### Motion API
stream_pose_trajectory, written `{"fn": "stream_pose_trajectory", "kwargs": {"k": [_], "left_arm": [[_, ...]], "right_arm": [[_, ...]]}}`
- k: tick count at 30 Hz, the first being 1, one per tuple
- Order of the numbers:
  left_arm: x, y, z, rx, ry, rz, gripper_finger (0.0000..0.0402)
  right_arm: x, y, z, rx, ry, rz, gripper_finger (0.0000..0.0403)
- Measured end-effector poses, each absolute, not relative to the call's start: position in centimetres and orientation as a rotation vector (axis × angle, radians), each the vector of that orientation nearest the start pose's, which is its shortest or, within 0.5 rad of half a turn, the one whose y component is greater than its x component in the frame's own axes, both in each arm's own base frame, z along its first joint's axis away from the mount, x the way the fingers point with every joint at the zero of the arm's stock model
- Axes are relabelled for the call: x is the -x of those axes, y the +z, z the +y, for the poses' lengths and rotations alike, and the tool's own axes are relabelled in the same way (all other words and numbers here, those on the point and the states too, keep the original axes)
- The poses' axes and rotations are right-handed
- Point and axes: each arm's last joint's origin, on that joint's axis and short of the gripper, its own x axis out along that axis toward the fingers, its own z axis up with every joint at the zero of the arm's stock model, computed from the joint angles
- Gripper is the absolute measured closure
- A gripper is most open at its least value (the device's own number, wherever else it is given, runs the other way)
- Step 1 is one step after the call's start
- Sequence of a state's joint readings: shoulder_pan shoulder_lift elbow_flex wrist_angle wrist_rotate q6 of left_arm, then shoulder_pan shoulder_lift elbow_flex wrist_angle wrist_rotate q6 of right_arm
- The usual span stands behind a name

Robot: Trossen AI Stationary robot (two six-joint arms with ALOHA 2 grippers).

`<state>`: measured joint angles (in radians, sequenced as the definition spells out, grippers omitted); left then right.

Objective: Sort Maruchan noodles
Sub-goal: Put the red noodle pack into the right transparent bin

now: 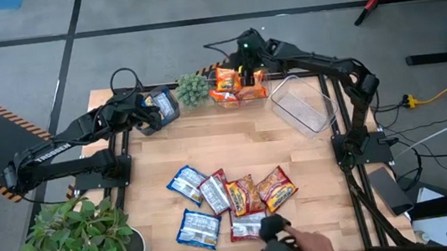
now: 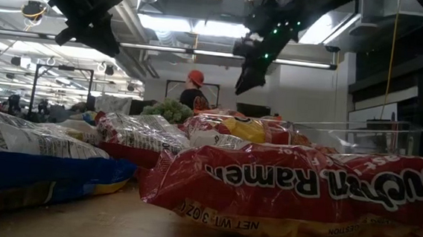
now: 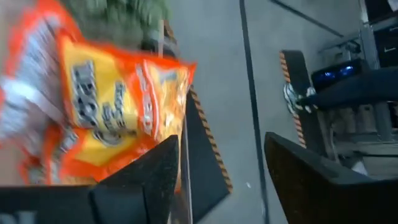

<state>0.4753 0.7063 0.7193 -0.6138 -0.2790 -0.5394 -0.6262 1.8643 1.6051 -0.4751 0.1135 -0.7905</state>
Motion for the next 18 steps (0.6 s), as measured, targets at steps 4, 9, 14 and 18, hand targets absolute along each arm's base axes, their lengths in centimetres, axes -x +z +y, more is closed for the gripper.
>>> {"fn": "stream_pose_trajectory", "kwargs": {"k": [4, 9, 14, 18], "left_arm": [[-12.3, 28.4, 7.2, 0.555, 0.888, 0.399, 0.0333], [-12.3, 28.4, 7.2, 0.545, 0.862, 0.411, 0.0333], [-12.3, 28.4, 7.2, 0.510, 0.860, 0.420, 0.0333], [-12.3, 28.4, 7.2, 0.496, 0.855, 0.425, 0.0333]], "right_arm": [[-32.8, 29.9, -23.8, 0.316, -0.355, 0.894, 0.0204], [-30.8, 30.9, -20.4, -0.220, -0.147, 0.906, 0.0222], [-31.2, 29.1, -14.9, -0.598, 0.110, 1.076, 0.0225], [-32.1, 25.6, -8.7, -0.582, 0.192, 1.287, 0.0226]]}}
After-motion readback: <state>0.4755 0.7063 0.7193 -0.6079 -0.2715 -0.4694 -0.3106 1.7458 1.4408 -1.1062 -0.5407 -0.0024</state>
